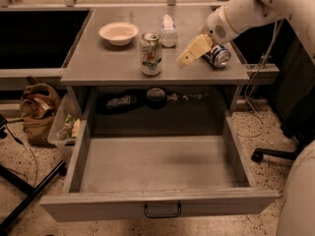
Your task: Place 7up can into top drawer
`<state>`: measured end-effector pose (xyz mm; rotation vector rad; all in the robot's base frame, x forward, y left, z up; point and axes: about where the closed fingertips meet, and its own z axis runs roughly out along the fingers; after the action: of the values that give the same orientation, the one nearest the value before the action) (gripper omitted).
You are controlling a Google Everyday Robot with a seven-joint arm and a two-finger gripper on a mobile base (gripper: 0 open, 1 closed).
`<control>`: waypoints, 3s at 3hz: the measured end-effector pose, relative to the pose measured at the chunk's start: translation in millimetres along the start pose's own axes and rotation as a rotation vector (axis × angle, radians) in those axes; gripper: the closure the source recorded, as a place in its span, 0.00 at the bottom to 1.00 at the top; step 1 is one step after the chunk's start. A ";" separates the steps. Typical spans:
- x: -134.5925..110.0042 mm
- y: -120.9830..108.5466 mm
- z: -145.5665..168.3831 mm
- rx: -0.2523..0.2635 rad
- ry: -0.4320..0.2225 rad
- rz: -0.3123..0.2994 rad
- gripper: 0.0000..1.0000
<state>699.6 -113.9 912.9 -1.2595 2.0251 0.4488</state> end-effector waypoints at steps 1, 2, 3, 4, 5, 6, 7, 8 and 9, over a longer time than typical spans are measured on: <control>-45.1 22.3 26.8 -0.047 -0.060 -0.049 0.00; -45.1 22.3 26.8 -0.047 -0.060 -0.049 0.00; -41.1 21.3 39.9 -0.060 -0.082 -0.029 0.00; -42.3 15.8 68.6 -0.102 -0.181 0.002 0.00; -49.3 10.7 97.0 -0.144 -0.283 0.032 0.00; -56.4 9.8 113.9 -0.170 -0.338 0.050 0.00; -62.2 11.2 122.3 -0.178 -0.380 0.056 0.18; -62.8 11.4 122.6 -0.178 -0.382 0.056 0.41; -62.8 11.4 122.7 -0.178 -0.382 0.056 0.64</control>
Offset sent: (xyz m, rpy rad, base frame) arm 0.0027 0.0796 0.0251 0.0665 -0.0518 0.0999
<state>753.7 6.5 871.8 -1.1205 1.7273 0.8442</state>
